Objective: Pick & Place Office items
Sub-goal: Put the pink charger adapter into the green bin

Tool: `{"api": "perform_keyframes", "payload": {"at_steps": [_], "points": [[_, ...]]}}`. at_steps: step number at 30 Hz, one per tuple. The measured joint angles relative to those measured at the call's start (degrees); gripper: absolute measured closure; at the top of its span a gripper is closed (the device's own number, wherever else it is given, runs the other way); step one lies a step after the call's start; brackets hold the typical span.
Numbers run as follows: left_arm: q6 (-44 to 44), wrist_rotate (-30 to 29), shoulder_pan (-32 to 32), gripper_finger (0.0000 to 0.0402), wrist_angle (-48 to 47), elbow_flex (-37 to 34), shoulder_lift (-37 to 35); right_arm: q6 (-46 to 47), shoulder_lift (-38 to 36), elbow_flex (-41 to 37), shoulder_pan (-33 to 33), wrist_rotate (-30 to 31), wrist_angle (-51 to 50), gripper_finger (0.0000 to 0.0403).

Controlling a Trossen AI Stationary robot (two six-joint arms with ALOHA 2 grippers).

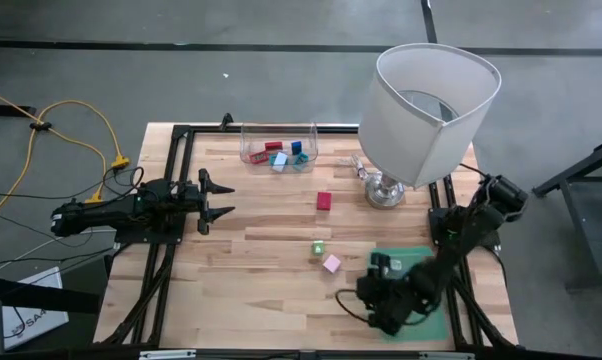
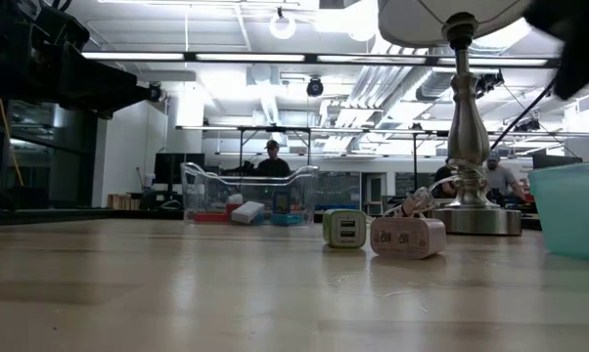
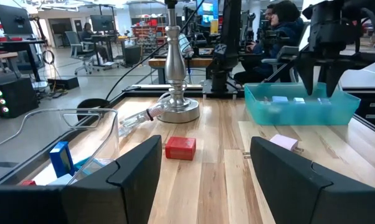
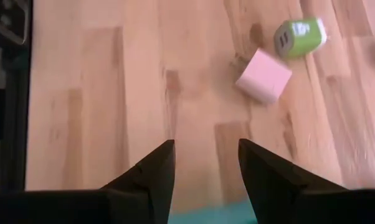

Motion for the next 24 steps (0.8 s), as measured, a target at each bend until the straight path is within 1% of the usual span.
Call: {"api": "perform_keyframes", "payload": {"at_steps": [10, 17, 24], "points": [[0.0, 0.0, -0.01, 0.0164, 0.0, 0.0, 0.0, -12.82, 0.0, 0.0, -11.83, -8.3, 8.66, 0.024], [0.01, 0.01, 0.0, 0.0164, -0.01, 0.0, 0.0, -20.67, 0.0, 0.0, -17.78, -9.07, 12.71, 0.024], [0.0, 0.01, -0.01, 0.0164, -0.01, 0.0, 0.0, -23.28, 0.0, 0.0, -21.93, -10.48, 16.55, 0.024]]}}
